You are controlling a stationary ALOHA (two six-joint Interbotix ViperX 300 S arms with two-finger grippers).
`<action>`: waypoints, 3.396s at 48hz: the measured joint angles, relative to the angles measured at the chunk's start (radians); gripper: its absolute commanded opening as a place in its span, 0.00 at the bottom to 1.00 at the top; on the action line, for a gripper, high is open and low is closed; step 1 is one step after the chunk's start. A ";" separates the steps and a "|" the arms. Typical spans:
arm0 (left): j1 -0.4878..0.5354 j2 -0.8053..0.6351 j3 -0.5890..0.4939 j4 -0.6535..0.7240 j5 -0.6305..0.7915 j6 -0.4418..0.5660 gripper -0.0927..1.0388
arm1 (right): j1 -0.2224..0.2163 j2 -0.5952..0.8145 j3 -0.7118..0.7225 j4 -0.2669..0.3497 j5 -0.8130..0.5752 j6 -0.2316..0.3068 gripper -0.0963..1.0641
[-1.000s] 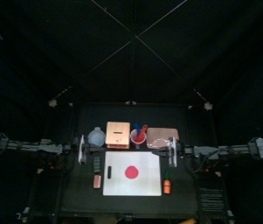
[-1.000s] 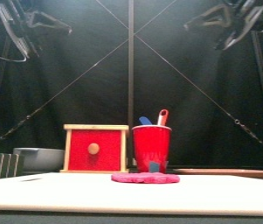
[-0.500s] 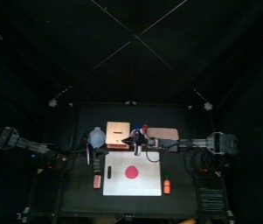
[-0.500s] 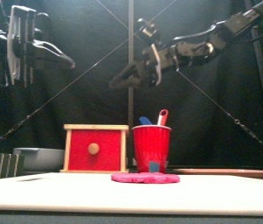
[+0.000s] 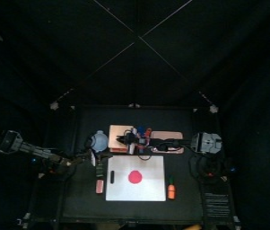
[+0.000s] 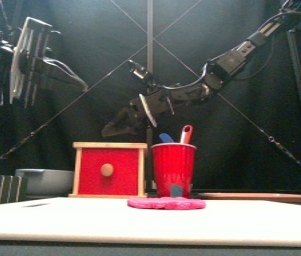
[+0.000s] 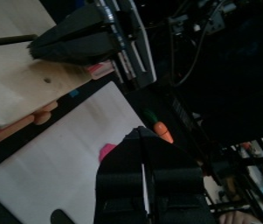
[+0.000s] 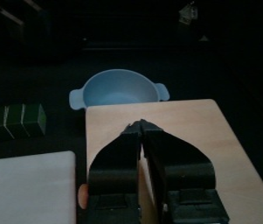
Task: Get the cutter from the drawer then cut the dough then place the extra dough in the bowl
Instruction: Open the drawer
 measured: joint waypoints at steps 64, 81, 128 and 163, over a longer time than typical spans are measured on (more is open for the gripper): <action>0.089 0.485 -0.149 -0.077 -0.011 -0.411 0.76 | -0.008 0.028 -0.021 0.000 0.158 -0.005 0.13; 0.192 0.571 -0.190 -0.104 -0.012 -0.423 0.76 | -0.006 0.028 -0.023 0.000 0.158 -0.006 0.13; 0.202 0.630 -0.224 -0.100 -0.017 -0.420 0.54 | -0.005 0.028 -0.021 -0.002 0.160 -0.006 0.13; -0.002 0.612 -0.221 -0.186 0.009 -0.423 0.54 | -0.005 0.026 -0.028 0.000 0.202 -0.005 0.13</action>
